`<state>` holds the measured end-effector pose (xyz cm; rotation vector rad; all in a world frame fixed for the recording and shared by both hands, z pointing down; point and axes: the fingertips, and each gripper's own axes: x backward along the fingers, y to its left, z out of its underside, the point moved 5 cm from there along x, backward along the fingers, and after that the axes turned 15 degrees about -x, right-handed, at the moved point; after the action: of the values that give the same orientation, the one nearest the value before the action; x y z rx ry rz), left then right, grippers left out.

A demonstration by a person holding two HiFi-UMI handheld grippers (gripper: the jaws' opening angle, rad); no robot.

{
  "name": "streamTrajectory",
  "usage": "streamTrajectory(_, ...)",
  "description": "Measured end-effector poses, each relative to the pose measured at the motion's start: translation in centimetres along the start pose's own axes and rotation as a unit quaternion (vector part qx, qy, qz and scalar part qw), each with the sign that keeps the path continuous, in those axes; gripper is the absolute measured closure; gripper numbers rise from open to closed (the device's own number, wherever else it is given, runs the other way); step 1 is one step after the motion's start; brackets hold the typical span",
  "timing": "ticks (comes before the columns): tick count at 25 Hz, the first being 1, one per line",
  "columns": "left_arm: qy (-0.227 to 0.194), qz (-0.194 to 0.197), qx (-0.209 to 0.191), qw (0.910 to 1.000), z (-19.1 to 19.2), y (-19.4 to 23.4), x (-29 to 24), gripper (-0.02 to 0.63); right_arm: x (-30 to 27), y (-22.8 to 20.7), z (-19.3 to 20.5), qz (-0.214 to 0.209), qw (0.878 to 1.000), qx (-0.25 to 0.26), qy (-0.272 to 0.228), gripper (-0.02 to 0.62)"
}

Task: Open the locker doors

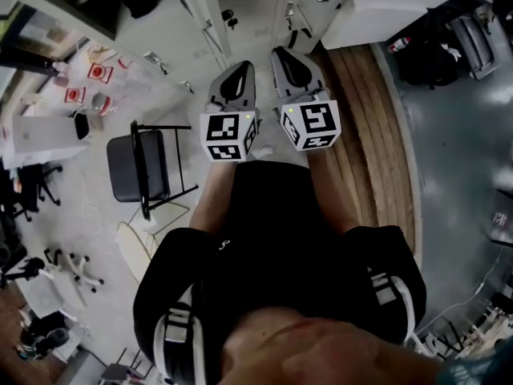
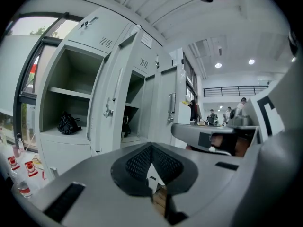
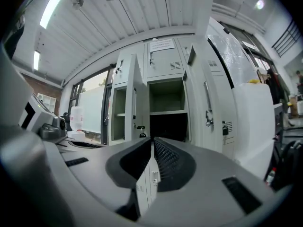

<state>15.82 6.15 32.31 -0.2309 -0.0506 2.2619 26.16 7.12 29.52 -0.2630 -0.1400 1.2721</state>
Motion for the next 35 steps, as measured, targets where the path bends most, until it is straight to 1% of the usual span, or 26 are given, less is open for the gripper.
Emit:
streamTrajectory(1, 0.000, -0.002, -0.002, 1.0000, -0.1, -0.1, -0.1, 0.597, 0.1, -0.2, 0.0, 0.003, 1.000, -0.001, 0.000, 0.560)
streamTrajectory(5, -0.014, -0.002, 0.010, 0.9999, -0.3, -0.1, -0.4, 0.597, 0.4, -0.7, 0.2, 0.008, 1.000, -0.004, 0.003, 0.559)
streamTrajectory(14, 0.002, -0.002, 0.008, 1.0000, 0.3, -0.3, -0.6, 0.597, 0.1, -0.9, 0.9, 0.004, 1.000, -0.013, 0.013, 0.558)
streamTrajectory(20, 0.013, -0.010, 0.011, 0.9998, 0.9, -0.1, -0.5, 0.597, -0.3, -0.7, 1.9, -0.007, 1.000, -0.015, 0.024, 0.558)
streamTrajectory(23, 0.014, -0.015, 0.009, 0.9997, 1.0, -0.1, -0.3, 0.597, -0.3, -1.4, 2.4, -0.002, 0.999, -0.018, 0.030, 0.558)
streamTrajectory(26, 0.019, -0.026, 0.014, 0.9994, 1.7, 0.3, 0.3, 0.597, -0.4, -1.6, 3.1, -0.001, 0.999, -0.018, 0.037, 0.558)
streamTrajectory(35, 0.043, -0.075, 0.048, 0.9951, 5.1, 2.5, 2.2, 0.597, -1.4, 0.3, 6.9, -0.034, 0.996, -0.006, 0.085, 0.558)
